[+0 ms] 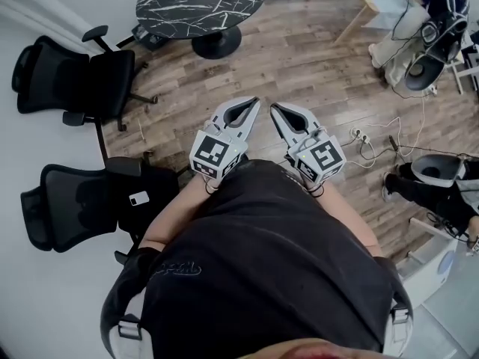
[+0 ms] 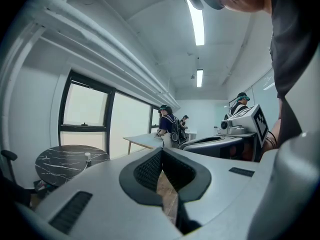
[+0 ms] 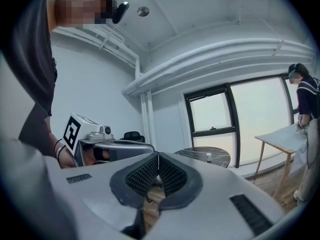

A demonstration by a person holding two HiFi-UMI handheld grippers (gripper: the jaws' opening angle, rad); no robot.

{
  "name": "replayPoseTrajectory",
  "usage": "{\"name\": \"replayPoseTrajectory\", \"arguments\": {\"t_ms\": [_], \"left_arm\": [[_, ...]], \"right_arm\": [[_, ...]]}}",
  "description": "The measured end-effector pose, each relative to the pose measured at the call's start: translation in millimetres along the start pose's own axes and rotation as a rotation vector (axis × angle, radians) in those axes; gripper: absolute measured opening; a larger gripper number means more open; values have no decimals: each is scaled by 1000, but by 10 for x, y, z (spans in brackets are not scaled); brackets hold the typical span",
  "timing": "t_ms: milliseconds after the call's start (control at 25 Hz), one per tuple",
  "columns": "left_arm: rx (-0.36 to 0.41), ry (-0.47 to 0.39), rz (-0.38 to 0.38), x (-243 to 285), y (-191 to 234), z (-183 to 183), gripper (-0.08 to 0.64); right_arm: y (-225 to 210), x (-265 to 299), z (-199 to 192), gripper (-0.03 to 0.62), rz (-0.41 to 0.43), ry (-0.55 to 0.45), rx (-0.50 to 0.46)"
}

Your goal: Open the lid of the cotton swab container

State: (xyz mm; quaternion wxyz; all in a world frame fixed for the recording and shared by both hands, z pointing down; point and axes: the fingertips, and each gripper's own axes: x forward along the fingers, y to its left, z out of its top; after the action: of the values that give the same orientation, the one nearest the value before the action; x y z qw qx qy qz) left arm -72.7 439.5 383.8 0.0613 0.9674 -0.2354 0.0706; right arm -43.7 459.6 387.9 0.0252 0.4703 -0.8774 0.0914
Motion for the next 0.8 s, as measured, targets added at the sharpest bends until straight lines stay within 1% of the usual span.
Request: {"name": "replayPoseTrajectory", "arguments": {"t_ms": [160, 320, 480, 640, 800], "left_arm": [[-4, 4, -8, 128, 354, 62, 14], [3, 0, -20, 225, 804, 195, 14], [24, -3, -39, 301, 1220, 319, 14], [31, -12, -44, 303, 1674, 386, 14], [30, -7, -55, 317, 2058, 370, 14]], "right_arm": [[-190, 330, 63, 23, -13, -1, 17], [-331, 737, 205, 23, -29, -5, 15], [-438, 1175, 364, 23, -38, -17, 6], [-491, 1627, 435, 23, -46, -20, 7], [-495, 2039, 455, 23, -37, -16, 9]]}}
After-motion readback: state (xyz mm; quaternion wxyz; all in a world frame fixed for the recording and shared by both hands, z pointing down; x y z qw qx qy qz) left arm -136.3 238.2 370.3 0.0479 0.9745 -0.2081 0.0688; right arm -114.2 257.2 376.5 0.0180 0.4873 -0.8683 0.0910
